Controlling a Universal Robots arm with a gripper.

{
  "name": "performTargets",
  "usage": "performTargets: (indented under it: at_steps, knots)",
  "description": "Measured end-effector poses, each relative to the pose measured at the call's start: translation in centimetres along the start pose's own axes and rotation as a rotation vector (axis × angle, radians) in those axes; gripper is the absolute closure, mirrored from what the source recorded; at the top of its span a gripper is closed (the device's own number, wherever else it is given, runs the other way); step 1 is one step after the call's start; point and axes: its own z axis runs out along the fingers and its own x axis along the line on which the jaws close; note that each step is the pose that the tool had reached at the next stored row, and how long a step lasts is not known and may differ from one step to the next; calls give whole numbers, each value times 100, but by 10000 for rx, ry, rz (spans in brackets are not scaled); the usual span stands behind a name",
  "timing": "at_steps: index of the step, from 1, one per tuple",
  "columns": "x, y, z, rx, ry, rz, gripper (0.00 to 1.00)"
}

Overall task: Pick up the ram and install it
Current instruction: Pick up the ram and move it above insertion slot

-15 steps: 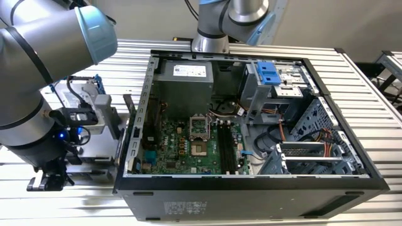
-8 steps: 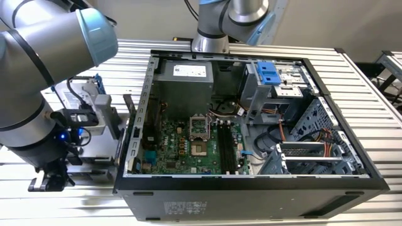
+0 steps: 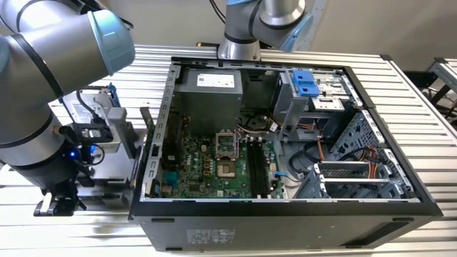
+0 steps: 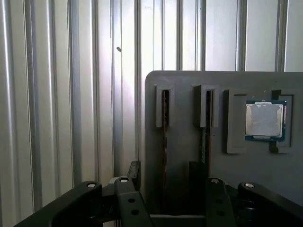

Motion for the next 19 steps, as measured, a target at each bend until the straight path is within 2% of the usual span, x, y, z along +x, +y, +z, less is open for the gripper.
performTargets:
  at_steps: [5, 11, 16, 17, 19]
  knots:
    - [0, -1, 3, 10, -2, 0, 0]
    - [-1, 0, 5, 19, -59, -1, 0]
    - [0, 0, 5, 18, -63, -2, 0]
    - [0, 0, 6, 19, -64, -2, 100]
    - [0, 0, 5, 18, -64, -2, 100]
